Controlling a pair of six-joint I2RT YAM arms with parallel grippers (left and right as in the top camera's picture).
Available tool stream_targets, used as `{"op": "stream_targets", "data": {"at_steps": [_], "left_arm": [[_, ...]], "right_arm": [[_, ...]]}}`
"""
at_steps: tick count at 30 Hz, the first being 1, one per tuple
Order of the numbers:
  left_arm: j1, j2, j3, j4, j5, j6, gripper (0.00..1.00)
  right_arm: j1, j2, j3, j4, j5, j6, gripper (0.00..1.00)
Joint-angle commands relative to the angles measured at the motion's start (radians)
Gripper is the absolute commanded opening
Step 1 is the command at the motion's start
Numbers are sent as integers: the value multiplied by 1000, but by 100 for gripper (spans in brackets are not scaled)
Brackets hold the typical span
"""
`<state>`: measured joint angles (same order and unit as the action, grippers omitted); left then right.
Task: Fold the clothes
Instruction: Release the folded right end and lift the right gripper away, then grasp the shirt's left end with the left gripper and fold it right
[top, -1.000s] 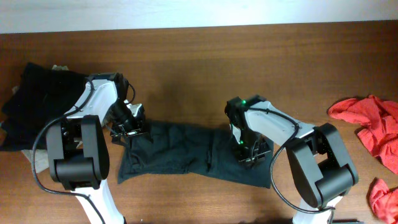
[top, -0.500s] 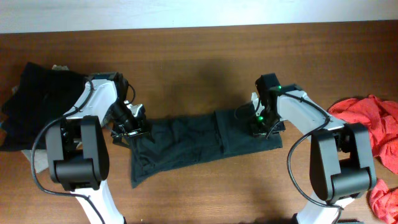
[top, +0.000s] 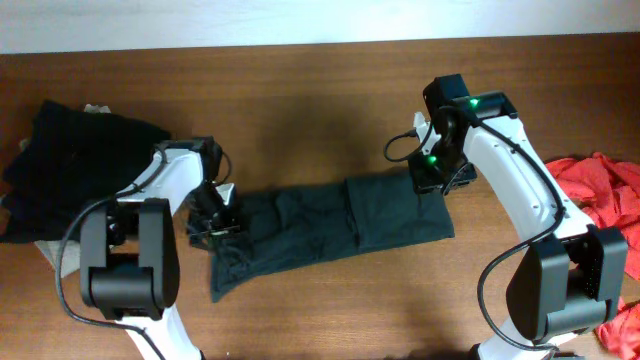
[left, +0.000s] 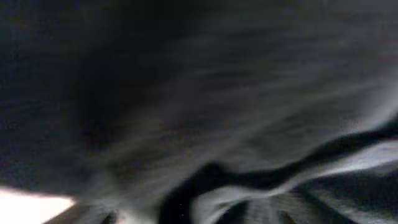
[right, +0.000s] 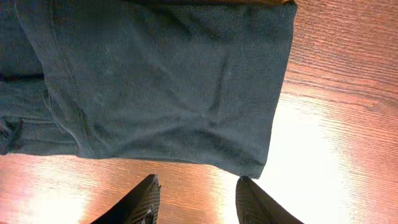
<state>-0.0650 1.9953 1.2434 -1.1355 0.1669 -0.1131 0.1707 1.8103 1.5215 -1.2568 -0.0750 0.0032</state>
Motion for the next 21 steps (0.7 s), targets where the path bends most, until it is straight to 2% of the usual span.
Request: {"op": "stream_targets", "data": {"at_steps": [1,2,6,9,13,16,21], "left_arm": [[-47,13,-21,55,26,13,8],[-42,13,-6,51,22,13,0],[15,-13,156,-92,-107,12,0],[70,-27,362,-291,-218,11,0],[92,-27,554,-442,-170,12,0],[9,-27,629,-466,-27,11,0],[-241,-26,627,-358,-6,-115,0]], "right_arm": [[-23,-30,23,-8,9,2,43],[-37,-34,23,-12,10,1,43],[-145,-56,24,-28,21,1,40],[-249,-56,24,-43,21,1,40],[-278,-56,24,-45,20,1,39],[-276,-56,24,-46,19,1,40],[-276,-56,24,-50,4,1,39]]}}
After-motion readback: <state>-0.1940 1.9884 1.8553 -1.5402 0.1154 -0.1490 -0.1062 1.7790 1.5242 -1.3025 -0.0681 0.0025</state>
